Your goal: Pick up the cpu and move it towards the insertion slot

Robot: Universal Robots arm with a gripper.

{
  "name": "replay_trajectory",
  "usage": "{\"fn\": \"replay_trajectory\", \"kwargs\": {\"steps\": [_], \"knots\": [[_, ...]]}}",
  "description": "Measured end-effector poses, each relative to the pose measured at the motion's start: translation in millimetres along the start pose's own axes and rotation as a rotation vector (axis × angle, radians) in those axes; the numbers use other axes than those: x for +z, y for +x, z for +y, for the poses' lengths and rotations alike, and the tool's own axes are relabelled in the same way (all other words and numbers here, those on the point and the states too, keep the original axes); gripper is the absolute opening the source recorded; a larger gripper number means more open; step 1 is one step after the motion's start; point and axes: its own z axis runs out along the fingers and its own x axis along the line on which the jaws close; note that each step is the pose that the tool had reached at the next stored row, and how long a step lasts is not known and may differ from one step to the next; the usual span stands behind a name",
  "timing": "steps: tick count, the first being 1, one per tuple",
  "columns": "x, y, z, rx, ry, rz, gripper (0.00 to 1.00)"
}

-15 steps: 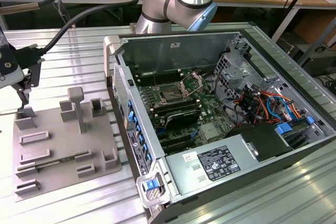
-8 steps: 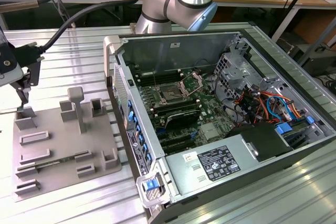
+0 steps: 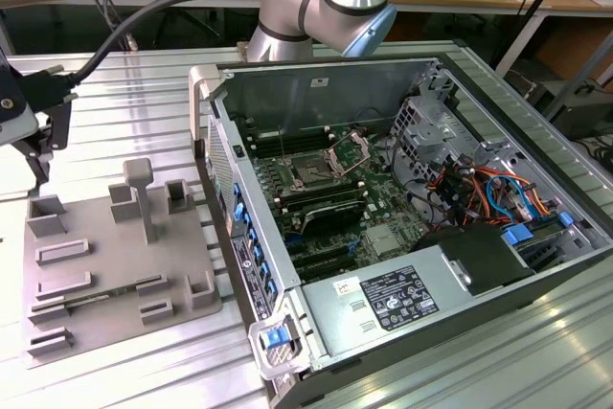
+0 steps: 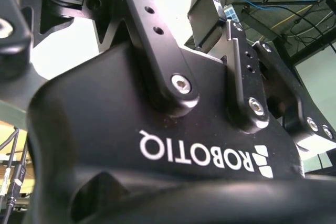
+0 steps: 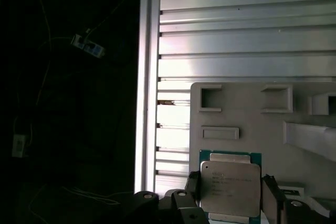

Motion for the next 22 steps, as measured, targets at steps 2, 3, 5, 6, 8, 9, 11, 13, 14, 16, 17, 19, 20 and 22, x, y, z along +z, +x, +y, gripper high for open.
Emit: {"fn": "replay_trajectory", "kwargs": {"steps": [2,3,5,6,8,9,11,13,14,16,17,19,20,22], "knots": [[-0.6,0.0,0.0,0.000,-0.0002,-0.0001,0.55],[-0.9,0.0,0.0,0.000,-0.0001,-0.0001,0.55],[-1.6,0.0,0.1,0.000,-0.0001,0.0000,0.55],[-1.9,0.0,0.1,0.000,-0.0001,0.0000,0.55],[-2.8,0.0,0.1,0.000,-0.0002,0.0000,0.55],[-3.3,0.0,0.1,0.000,-0.0001,-0.0001,0.55],[-4.1,0.0,0.2,0.000,-0.0002,0.0000,0.55],[-5.1,0.0,0.3,0.000,-0.0001,0.0000,0.55],[-5.4,0.0,0.3,0.000,-0.0002,-0.0001,0.55],[-6.3,0.0,0.3,0.000,-0.0002,0.0000,0.55],[-6.8,0.0,0.3,0.000,-0.0001,0.0000,0.55],[-7.7,0.0,0.4,0.000,-0.0002,0.0000,0.55],[-8.1,0.0,0.4,0.000,-0.0002,0.0000,0.55],[-10.3,0.0,0.5,0.000,-0.0002,0.0000,0.55]]}}
